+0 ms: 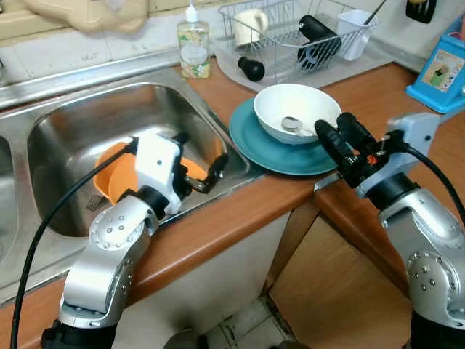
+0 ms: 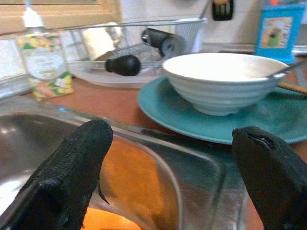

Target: Kitchen organization

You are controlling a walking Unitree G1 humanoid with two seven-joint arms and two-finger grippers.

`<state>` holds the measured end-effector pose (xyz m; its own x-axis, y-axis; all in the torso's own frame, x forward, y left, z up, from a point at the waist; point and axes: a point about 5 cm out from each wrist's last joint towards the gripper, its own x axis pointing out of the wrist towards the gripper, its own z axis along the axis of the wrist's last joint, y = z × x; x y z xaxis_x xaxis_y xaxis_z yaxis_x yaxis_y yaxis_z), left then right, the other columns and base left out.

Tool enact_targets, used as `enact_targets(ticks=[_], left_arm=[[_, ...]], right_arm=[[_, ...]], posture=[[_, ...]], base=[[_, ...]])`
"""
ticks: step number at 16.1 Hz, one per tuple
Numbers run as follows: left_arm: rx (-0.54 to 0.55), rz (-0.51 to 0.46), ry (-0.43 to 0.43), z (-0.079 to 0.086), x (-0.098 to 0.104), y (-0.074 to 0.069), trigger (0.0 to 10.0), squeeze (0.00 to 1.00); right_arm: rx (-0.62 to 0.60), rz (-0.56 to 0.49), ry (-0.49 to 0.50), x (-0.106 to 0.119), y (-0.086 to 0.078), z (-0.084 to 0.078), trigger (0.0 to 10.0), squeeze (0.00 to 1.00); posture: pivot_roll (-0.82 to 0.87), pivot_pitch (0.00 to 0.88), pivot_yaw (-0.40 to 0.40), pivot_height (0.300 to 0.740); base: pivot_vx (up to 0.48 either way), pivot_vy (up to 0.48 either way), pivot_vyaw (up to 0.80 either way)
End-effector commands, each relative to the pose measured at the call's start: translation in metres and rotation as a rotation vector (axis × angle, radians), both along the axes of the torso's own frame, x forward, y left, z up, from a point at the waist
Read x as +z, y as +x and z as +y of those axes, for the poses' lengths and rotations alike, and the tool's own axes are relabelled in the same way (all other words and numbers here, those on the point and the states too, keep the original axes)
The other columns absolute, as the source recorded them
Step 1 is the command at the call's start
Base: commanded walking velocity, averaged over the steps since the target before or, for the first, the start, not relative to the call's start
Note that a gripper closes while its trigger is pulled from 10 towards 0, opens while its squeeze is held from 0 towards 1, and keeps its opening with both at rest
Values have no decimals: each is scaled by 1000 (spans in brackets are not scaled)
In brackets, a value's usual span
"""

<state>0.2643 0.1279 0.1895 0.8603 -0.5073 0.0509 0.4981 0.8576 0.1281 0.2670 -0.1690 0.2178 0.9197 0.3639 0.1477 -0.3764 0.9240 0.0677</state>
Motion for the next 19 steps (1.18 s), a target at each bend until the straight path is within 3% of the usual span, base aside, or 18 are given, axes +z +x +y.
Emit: enact_targets(ticks=[1, 11, 12, 13, 14, 19], left_arm=[[-40, -21, 26, -5, 6, -2, 10000, 0], [-72, -14, 41, -10, 5, -4, 10000, 0], [-80, -12, 43, -11, 5, -4, 10000, 0], [-123, 2, 45, -15, 5, -6, 10000, 0], [-173, 12, 53, -19, 4, -10, 10000, 0], [-207, 12, 56, -24, 5, -13, 10000, 0]], right_arm=[[-46, 26, -25, -3, 6, -4, 10000, 0], [-51, 89, -89, -9, 23, 2, 10000, 0], [-72, 102, -86, -11, 24, 1, 8235, 0], [-110, 130, -60, -13, 27, -3, 3216, 0], [-127, 143, -40, -15, 29, -5, 0, 0], [-127, 134, -10, -12, 32, -6, 0, 0]], posture=[[-55, 36, 23, 740], [-53, 47, 19, 740], [-54, 46, 19, 740], [-54, 46, 19, 740], [-52, 47, 18, 740], [-52, 44, 20, 740]], base=[[0, 0, 0], [0, 0, 0], [0, 0, 0], [0, 0, 0], [0, 0, 0], [0, 0, 0]])
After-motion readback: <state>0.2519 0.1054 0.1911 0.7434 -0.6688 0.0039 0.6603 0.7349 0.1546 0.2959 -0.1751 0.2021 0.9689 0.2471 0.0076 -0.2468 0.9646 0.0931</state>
